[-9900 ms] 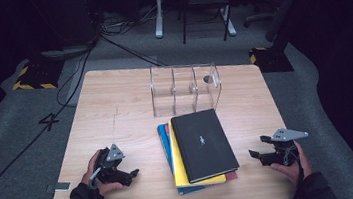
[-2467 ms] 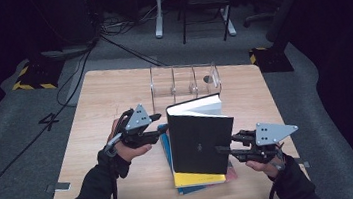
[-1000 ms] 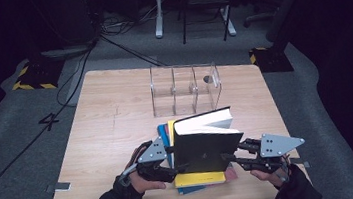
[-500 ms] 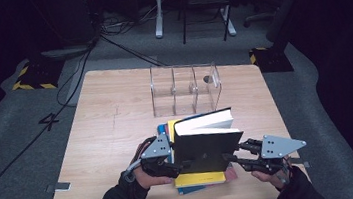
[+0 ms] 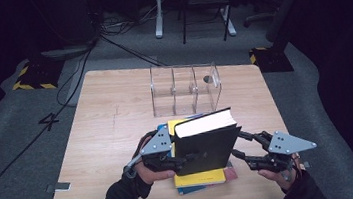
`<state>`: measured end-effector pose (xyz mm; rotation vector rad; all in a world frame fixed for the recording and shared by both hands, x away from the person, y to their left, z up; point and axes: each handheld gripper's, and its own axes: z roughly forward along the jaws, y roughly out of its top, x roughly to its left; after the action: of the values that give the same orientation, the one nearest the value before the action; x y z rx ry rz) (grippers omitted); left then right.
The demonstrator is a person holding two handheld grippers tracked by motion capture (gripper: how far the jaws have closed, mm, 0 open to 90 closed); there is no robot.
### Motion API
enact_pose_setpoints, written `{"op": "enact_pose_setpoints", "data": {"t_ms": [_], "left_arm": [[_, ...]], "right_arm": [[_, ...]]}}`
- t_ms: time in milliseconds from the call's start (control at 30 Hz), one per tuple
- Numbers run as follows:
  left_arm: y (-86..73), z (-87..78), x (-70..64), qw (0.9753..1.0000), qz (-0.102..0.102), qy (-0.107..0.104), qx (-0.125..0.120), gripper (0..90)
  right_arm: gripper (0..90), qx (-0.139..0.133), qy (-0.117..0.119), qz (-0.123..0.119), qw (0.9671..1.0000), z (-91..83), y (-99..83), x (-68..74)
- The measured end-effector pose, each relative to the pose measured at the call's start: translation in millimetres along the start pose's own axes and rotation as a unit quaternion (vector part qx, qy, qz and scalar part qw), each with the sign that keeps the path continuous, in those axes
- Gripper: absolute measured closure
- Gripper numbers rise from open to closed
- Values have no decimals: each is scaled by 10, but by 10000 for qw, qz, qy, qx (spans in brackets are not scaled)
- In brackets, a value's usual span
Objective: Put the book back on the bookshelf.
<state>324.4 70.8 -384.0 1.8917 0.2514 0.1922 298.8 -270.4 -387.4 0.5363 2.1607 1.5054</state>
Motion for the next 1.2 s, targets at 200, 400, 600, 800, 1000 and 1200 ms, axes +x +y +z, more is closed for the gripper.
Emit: {"op": "enact_pose_setpoints", "data": {"t_ms": [200, 400, 600, 800, 1000, 1200], "left_arm": [[30, 4, -31, 9999, 143, 0, 18, 493], [66, 11, -38, 9999, 149, 73, 51, 491], [125, 5, -45, 9999, 91, 57, -124, 485], [250, 6, -79, 9996, 172, 156, -145, 479], [357, 0, -66, 9995, 201, 142, -177, 476], [474, -7, -48, 9997, 113, 181, -122, 463]], "right_arm": [[350, 333, 125, 9, 9994, 243, -105, 24], [353, 433, 283, -106, 9986, 389, -138, 103], [357, 373, 256, -90, 9989, 393, -151, 121], [364, 369, 281, -66, 9989, 373, -154, 127], [364, 372, 272, -68, 9989, 375, -151, 132], [363, 385, 263, -99, 9989, 384, -145, 127]]}}
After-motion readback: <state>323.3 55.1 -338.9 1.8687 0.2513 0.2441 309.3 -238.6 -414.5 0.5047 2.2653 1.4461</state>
